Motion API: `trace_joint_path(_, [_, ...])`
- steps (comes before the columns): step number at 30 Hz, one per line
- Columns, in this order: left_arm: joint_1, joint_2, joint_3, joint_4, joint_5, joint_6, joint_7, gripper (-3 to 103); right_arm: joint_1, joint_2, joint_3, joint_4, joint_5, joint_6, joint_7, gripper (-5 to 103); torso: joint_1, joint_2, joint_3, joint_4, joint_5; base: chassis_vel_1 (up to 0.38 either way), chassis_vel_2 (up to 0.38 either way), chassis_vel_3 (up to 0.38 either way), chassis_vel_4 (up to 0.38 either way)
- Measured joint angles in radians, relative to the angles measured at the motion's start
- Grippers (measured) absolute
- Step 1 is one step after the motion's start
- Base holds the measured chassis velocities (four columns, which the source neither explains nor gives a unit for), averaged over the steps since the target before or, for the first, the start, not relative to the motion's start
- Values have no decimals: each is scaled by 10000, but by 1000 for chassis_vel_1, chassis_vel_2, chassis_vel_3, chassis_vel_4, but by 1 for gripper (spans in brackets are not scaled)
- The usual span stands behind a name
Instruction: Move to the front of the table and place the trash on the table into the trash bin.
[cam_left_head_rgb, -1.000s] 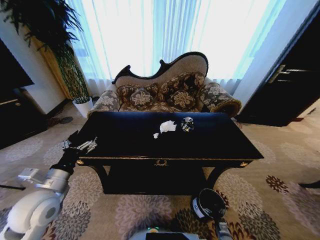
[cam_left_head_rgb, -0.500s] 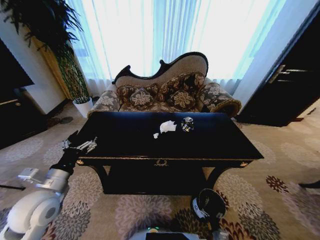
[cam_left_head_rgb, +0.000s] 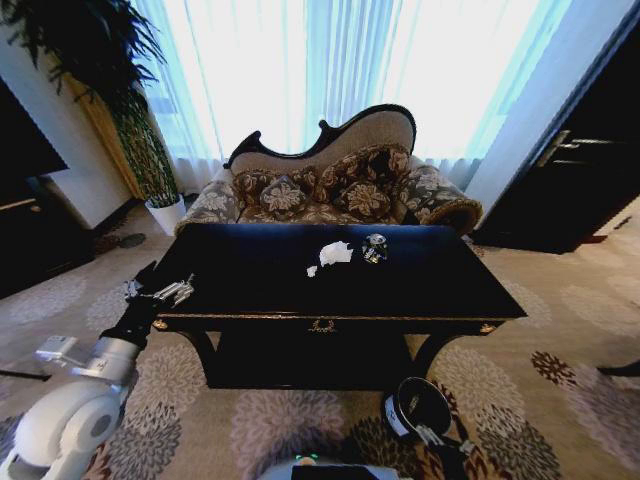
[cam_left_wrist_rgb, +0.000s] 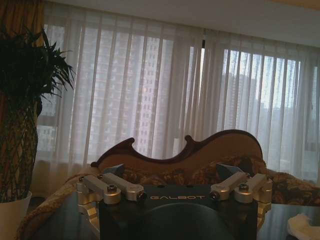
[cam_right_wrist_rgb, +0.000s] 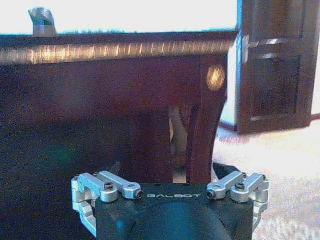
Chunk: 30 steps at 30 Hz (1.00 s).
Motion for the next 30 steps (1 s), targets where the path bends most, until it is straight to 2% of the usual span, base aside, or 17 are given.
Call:
trace_joint_path(5, [0, 0, 0, 0, 0, 0, 0, 100, -437, 94, 333, 1564, 371, -328, 176, 100, -1, 0, 0, 1, 1, 0, 0, 0, 0])
trace_joint_path(13, [0, 0, 1, 0, 0, 0, 1, 100, -772, 98, 928, 2693, 457, -491, 293, 100, 0, 0, 1, 0, 3, 0, 0, 0, 0])
trace_joint_path(18, [0, 0, 0, 0, 0, 0, 1, 100, -901, 16, 1352, 3639, 737, -862, 380, 100, 0, 0, 0, 0, 2, 0, 0, 0, 0])
trace_joint_path(21, [0, 0, 1, 0, 0, 0, 2, 100, -878, -45, 1566, 4225, 935, -1272, 437, 100, 0, -1, 1, 0, 2, 0, 0, 0, 0])
trace_joint_path(25, [0, 0, 1, 0, 0, 0, 4, 100, -598, -269, 1792, 5150, 1183, -2328, 484, 100, 0, -1, 1, 0, 2, 0, 0, 0, 0])
trace_joint_path(26, [0, 0, 1, 0, 0, 0, 4, 100, -598, -269, 1792, 5150, 1183, -2328, 484, 100, 0, -1, 1, 0, 2, 0, 0, 0, 0])
trace_joint_path(30, [0, 0, 1, 0, 0, 0, 6, 100, -159, -811, 1903, 5674, 1328, -3396, 568, 100, 0, -1, 1, 0, 2, 0, 0, 0, 0])
